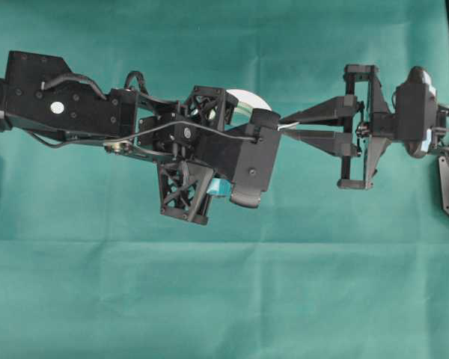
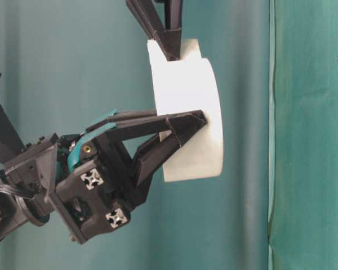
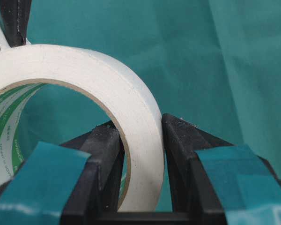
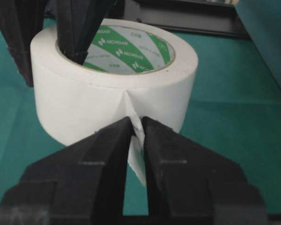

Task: Peel off the duct tape with your right arm.
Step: 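Close the right gripper on the loose tape end, then rotate the roll with the left gripper while the right gripper pulls the tape end away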

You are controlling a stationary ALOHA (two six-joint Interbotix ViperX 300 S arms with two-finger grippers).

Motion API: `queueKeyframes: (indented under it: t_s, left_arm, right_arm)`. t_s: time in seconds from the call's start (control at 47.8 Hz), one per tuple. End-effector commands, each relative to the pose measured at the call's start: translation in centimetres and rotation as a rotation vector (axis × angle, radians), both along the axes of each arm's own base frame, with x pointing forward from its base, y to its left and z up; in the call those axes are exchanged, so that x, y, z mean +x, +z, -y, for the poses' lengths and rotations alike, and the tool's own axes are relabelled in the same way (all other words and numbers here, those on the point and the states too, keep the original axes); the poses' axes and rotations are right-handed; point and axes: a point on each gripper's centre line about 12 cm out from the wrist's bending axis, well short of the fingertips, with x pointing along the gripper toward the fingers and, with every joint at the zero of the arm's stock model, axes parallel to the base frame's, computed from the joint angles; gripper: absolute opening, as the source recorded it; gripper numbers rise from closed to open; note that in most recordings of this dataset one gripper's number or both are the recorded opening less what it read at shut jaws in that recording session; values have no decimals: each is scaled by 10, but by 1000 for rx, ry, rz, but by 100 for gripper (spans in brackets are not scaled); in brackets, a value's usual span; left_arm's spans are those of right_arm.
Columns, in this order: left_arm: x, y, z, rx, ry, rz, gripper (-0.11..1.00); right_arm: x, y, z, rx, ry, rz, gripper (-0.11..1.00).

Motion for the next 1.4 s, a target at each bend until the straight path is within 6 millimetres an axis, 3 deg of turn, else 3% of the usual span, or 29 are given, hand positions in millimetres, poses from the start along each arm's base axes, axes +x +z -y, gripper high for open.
queueKeyframes:
  t_s: [0.0, 0.899, 1.15, 1.38]
  left_arm:
    - [-1, 24, 3, 3, -11, 63, 23]
    - [-3, 19, 2, 4, -11, 49, 23]
    - [-9, 16, 17, 12, -55, 41, 23]
    - [-18, 11, 40, 87, -203, 32, 23]
  right_arm:
    - [2, 5, 1, -9, 3, 19, -7]
    - [1, -2, 5, -9, -14, 14, -9]
    - [0, -2, 9, -6, -29, 13, -9]
    - [-1, -4, 9, -5, -31, 10, -9]
